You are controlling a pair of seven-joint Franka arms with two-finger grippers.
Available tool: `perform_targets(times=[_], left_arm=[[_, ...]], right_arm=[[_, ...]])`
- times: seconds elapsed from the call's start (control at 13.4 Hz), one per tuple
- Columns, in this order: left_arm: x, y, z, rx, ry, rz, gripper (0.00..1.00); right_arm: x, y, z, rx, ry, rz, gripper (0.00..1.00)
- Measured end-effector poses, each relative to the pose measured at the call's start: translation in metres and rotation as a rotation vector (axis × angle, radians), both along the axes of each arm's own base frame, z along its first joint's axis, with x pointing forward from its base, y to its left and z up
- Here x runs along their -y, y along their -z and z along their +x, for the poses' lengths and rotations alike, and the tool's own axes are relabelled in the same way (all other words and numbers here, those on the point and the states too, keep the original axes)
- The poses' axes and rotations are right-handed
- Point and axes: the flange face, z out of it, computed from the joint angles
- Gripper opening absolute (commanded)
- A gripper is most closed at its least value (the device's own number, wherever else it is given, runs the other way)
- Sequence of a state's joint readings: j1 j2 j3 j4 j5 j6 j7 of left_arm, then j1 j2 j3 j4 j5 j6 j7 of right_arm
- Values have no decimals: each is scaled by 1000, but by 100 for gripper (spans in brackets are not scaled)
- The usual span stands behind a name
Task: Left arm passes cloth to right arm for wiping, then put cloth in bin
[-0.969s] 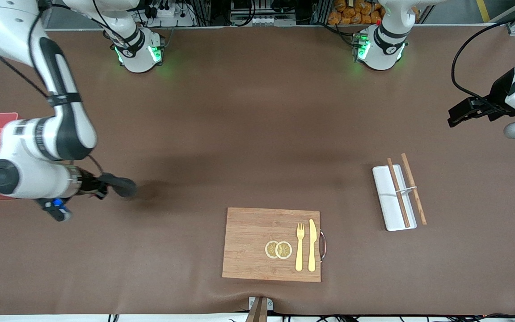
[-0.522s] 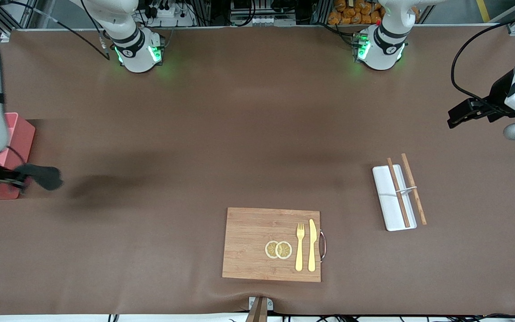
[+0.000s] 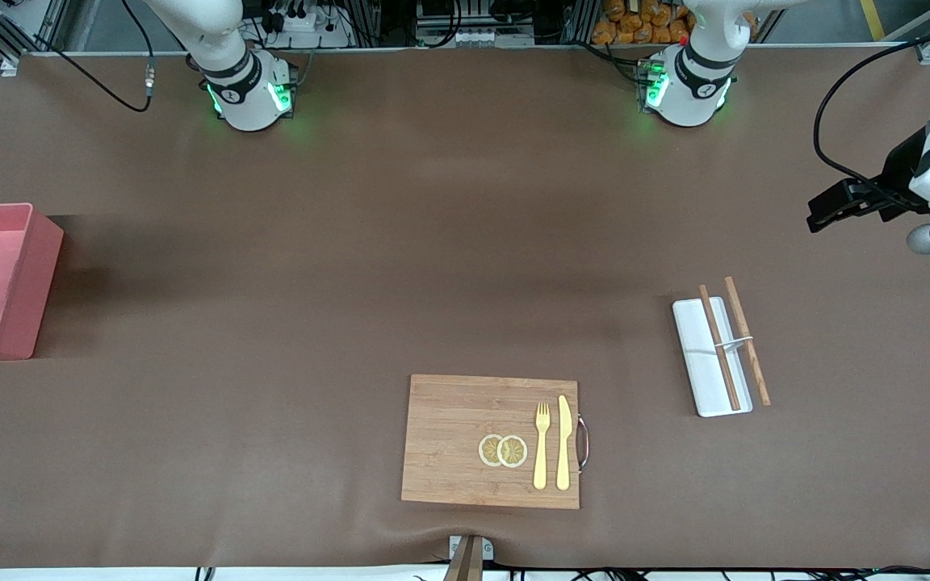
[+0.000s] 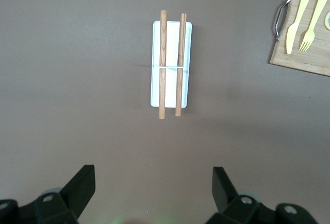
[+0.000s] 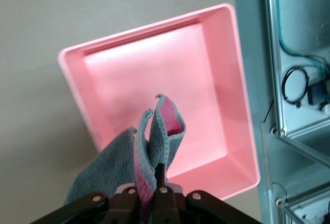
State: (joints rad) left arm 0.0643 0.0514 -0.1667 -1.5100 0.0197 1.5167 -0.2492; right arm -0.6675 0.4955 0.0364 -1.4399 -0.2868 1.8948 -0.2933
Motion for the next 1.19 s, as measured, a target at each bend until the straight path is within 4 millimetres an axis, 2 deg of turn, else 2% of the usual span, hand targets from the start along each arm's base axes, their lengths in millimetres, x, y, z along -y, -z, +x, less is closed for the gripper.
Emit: perform_targets(times=[0.15,0.22,0.3,0.37,0.45,0.6,0.75,0.89,1.04,1.19], left_arm=[[0,1,0,-2,0,0,100],[0,2,1,-3,0,0,100],[0,3,1,-4,0,0,100],[0,4,1,-5,0,0,100],[0,5,2,-5,0,0,100],[0,6,3,-1,0,-1,100],[0,7,3,-1,0,-1,100],[0,7,4,-2,0,-1,100],[0,8,4,-2,0,-1,100],[0,8,4,-1,0,-1,100]], right_arm=[[27,31,-8,22,-12,-6,0],[35,52,-9,26,-14,-3,0],[39,74,-8,27,-17,2,27],[42,95,-7,33,-21,5,88],[46,112,-6,41,-24,6,100],[54,131,-11,45,-17,10,100],[59,129,-14,48,-9,6,100],[59,118,-14,37,-4,8,100],[50,88,-12,5,-2,22,100],[15,38,1,-35,-25,41,100]])
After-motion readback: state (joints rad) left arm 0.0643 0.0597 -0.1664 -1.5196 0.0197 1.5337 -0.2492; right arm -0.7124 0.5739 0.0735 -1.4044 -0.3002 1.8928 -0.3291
